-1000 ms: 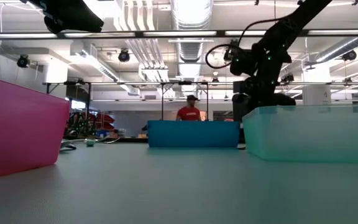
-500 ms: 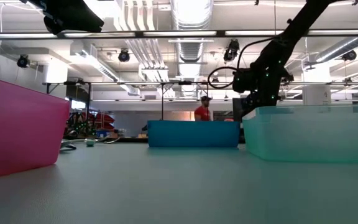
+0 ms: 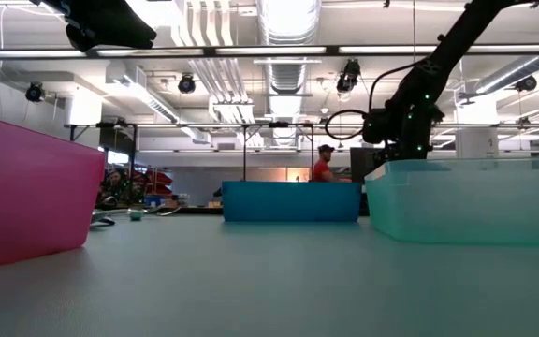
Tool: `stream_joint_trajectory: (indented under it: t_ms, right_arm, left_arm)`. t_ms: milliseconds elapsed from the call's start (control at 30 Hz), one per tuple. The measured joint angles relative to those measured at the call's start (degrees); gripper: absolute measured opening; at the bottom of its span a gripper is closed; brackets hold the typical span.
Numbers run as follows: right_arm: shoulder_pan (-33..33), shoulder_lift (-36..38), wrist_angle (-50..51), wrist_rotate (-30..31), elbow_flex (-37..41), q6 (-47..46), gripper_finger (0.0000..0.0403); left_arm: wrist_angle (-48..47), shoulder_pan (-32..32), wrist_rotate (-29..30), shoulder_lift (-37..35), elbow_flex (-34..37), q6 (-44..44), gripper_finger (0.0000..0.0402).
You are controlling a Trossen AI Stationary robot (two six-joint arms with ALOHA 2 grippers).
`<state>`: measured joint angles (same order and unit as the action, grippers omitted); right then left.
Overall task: Sort silverware by color (type)
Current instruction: Put the black spoon into the red bin
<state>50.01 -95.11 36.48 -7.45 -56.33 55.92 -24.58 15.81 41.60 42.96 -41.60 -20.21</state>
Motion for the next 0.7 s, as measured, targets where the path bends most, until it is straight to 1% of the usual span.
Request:
stream_joint_trajectory:
  t_ms: [200,333,433,533,633,700]
  right_arm:
    - [-0.1,0.0,0.3,0.8,-0.3,-1.2,0.0062]
    - [-0.2,0.0,0.6,0.9,-0.7,-6.3,0.0062]
    - [-0.2,0.1,0.6,-0.9,-0.9,-13.7,0.0062]
    - [-0.1,0.1,0.7,-1.8,-1.2,-27.0,0.0062]
    - [-0.2,0.1,1.4,0.3,-1.2,-41.3,0.0062]
    - [-0.2,0.2,3.4,2.7,-1.3,-47.2,0.0062]
  left_arm:
    - [0.1,0.0,0.0,0.0,0.0,0.0,0.0123]
    - [0.1,0.0,0.0,0.0,0.0,0.0,0.0123]
    - [0.1,0.0,0.0,0.0,0.0,0.1,0.0123]
    - [0.1,0.0,0.0,0.0,0.0,0.1,0.0123]
    - [0.1,0.0,0.0,0.0,0.0,0.1,0.0123]
    - [0.1,0.0,0.0,0.0,0.0,0.1,0.0123]
